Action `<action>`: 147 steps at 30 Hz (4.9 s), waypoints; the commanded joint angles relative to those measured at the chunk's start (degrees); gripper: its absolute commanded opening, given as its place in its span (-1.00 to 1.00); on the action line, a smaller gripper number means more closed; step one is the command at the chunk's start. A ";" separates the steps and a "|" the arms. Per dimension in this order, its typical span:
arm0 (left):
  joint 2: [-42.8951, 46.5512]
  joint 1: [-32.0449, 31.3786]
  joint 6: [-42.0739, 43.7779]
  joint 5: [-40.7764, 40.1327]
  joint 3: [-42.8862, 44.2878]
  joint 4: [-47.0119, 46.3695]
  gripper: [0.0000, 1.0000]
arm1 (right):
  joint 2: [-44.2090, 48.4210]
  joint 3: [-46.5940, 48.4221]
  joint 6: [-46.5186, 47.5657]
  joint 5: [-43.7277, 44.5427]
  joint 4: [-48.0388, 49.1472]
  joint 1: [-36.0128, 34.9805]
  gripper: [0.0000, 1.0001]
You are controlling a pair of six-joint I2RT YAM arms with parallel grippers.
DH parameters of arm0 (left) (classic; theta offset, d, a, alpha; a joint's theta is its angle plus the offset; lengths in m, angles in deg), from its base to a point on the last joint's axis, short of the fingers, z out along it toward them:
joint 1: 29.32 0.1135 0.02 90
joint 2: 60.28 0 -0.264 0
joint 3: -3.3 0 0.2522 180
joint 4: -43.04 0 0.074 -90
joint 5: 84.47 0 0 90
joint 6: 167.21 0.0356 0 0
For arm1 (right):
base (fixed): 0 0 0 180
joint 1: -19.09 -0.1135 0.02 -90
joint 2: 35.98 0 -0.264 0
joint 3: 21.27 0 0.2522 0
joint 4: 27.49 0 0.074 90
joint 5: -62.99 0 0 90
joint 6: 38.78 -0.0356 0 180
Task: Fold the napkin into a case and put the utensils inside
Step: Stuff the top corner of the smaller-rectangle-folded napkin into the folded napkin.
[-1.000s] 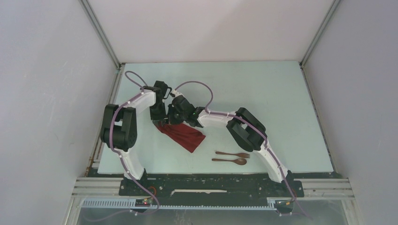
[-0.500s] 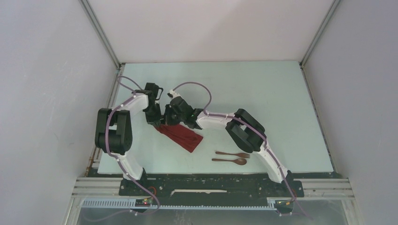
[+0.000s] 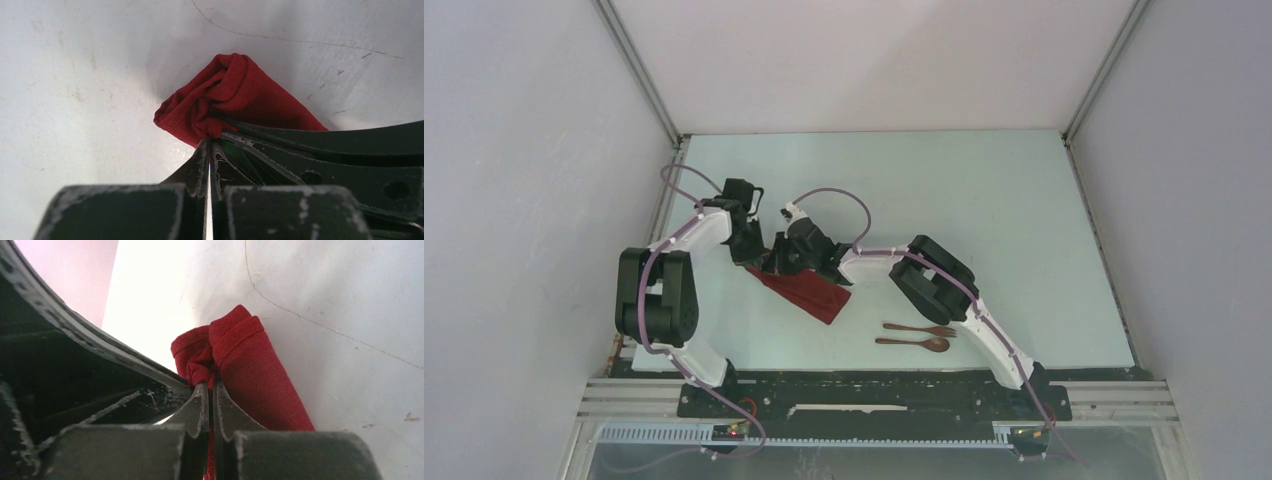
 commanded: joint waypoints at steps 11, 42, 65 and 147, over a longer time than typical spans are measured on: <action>4.54 -0.20 -1.91 0.89 -2.11 -2.65 -1.00 | -0.30 0.49 -6.17 -17.90 2.99 2.10 -0.31; 8.93 1.46 -5.05 -10.63 -2.58 2.44 -0.42 | -1.41 6.39 6.29 -6.75 -8.69 0.03 -0.36; -3.21 -1.42 -3.88 -10.58 3.01 2.74 -0.27 | 3.46 -3.88 -3.22 -9.94 4.49 3.53 -1.00; 5.09 4.27 -4.68 4.83 -4.53 -4.27 -1.00 | -5.25 6.44 -6.20 -27.28 -3.32 3.58 -0.30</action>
